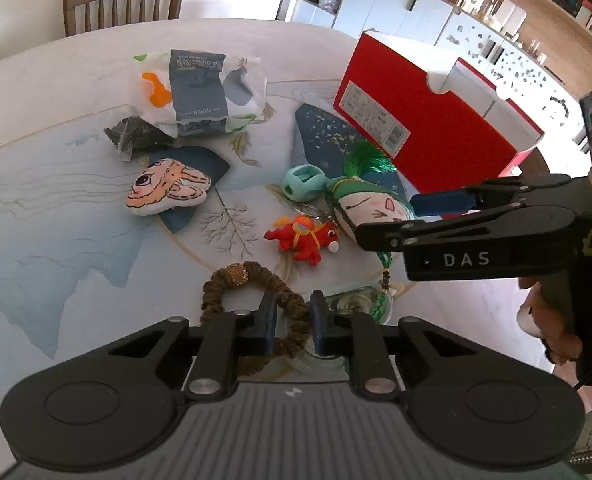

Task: Organize objects
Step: 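Grasp the beaded bracelet with the left gripper while the right gripper grasps the cat-face pouch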

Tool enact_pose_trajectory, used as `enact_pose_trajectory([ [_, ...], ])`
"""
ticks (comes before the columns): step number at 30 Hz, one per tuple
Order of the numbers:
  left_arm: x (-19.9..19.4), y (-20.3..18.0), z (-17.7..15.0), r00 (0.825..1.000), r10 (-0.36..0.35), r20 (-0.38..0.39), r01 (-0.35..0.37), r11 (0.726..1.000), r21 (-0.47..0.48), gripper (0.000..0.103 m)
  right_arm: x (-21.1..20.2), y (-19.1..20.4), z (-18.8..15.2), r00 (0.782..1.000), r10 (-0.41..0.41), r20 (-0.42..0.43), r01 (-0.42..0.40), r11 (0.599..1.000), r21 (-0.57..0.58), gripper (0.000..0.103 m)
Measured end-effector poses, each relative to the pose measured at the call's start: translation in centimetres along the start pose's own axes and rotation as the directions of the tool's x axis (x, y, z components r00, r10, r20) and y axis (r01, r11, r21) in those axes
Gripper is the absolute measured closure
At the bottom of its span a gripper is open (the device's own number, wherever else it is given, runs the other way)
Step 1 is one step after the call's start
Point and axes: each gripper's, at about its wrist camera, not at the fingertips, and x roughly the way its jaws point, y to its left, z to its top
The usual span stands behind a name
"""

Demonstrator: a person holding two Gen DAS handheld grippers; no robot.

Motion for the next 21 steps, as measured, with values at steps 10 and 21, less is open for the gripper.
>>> enact_pose_trajectory([
  [10, -0.9, 0.4, 0.5, 0.999, 0.018, 0.03, -0.017, 0.999, -0.035, 0.095, -1.8, 0.6, 0.4, 1.0, 0.015, 0.024, -0.014, 0.998, -0.067, 0.08],
  [21, -3.7, 1.1, 1.8, 0.994, 0.021, 0.108, -0.009, 0.994, -0.108, 0.095, -4.5, -0.8, 0.8, 0.996, 0.047, 0.071, -0.043, 0.997, -0.059, 0.103],
])
